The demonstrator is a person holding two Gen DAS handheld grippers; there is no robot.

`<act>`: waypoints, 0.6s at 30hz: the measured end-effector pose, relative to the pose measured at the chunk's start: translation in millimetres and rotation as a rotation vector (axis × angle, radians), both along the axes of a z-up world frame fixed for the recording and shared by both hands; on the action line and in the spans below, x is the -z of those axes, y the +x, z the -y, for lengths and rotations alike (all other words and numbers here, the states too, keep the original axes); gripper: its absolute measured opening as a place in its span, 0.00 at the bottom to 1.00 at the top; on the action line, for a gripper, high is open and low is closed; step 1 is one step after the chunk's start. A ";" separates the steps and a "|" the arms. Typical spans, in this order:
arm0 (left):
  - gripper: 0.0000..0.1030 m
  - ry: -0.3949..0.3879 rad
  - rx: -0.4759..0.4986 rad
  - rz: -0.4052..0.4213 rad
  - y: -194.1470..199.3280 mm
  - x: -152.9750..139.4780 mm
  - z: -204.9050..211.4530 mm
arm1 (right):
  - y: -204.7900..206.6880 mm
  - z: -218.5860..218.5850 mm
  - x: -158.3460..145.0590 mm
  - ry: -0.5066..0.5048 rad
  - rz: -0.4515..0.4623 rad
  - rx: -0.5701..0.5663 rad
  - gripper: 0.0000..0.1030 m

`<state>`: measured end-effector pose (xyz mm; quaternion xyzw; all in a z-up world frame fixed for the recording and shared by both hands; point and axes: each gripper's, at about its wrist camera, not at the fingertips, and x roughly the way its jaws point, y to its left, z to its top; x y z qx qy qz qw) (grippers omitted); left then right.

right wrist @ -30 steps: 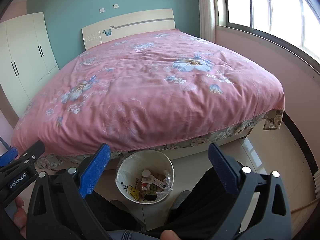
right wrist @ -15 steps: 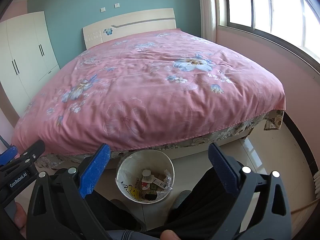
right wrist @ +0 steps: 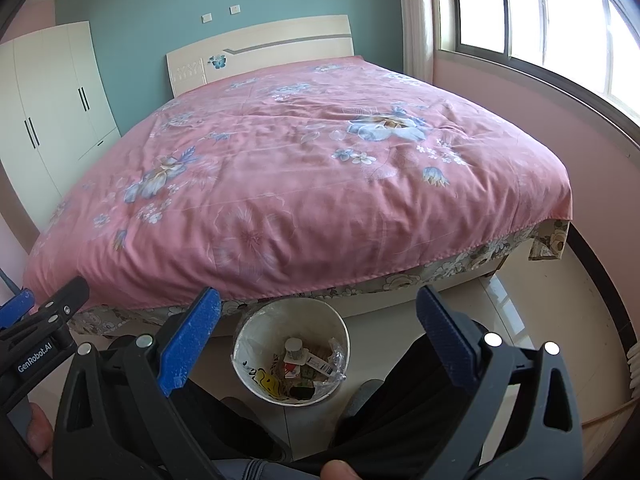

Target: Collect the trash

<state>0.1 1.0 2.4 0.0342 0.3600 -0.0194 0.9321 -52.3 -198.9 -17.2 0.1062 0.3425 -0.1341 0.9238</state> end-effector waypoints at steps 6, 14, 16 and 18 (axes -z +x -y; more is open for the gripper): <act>0.97 -0.009 0.000 0.005 -0.6 -1.1 -1.6 | -0.9 0.0 0.5 -0.002 0.001 0.002 0.93; 0.97 -0.017 0.002 0.003 0.9 -1.0 -2.5 | -0.7 0.5 1.0 0.002 -0.001 0.002 0.93; 0.97 -0.015 0.010 0.003 0.8 -0.9 -1.3 | 0.7 0.8 0.4 0.000 -0.001 0.001 0.93; 0.97 -0.002 0.017 0.000 0.9 0.4 2.2 | 0.4 0.9 0.3 0.001 -0.001 0.001 0.93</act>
